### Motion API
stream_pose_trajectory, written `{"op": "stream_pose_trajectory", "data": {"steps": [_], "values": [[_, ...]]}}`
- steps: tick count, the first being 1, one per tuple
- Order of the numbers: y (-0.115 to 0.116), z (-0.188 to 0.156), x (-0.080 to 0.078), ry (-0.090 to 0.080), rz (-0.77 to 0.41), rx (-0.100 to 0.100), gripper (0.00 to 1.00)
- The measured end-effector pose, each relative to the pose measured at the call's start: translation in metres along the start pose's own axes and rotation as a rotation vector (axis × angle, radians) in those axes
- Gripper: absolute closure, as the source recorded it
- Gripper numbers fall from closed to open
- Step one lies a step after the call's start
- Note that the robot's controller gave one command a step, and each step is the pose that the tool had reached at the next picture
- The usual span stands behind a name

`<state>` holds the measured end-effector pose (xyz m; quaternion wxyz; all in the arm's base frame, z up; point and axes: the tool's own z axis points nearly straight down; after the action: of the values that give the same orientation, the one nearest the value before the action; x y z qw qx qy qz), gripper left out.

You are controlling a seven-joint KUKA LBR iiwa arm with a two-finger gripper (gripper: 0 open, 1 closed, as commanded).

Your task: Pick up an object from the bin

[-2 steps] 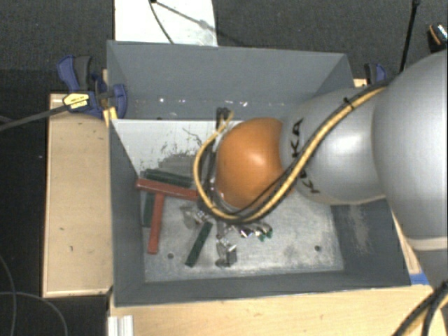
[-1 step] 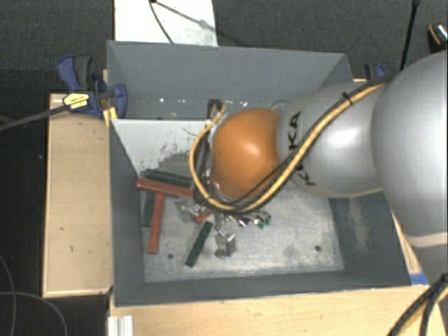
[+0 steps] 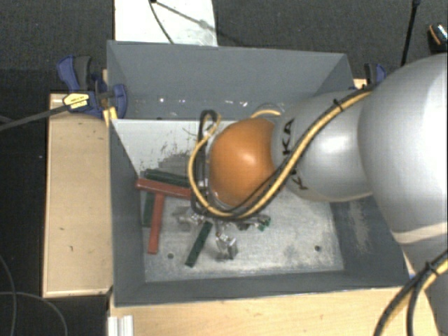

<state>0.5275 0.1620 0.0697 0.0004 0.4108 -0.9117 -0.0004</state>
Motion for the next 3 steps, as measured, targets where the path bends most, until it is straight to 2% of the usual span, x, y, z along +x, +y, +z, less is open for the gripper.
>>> {"op": "stream_pose_trajectory", "data": {"steps": [1,2,3], "values": [[0.0,0.0,0.0,0.0,0.007,0.0,0.0],[0.0,0.0,0.0,0.0,0.01,-0.001,1.0],[-0.001,-0.042,-0.002,-0.007,0.02,0.004,1.0]]}}
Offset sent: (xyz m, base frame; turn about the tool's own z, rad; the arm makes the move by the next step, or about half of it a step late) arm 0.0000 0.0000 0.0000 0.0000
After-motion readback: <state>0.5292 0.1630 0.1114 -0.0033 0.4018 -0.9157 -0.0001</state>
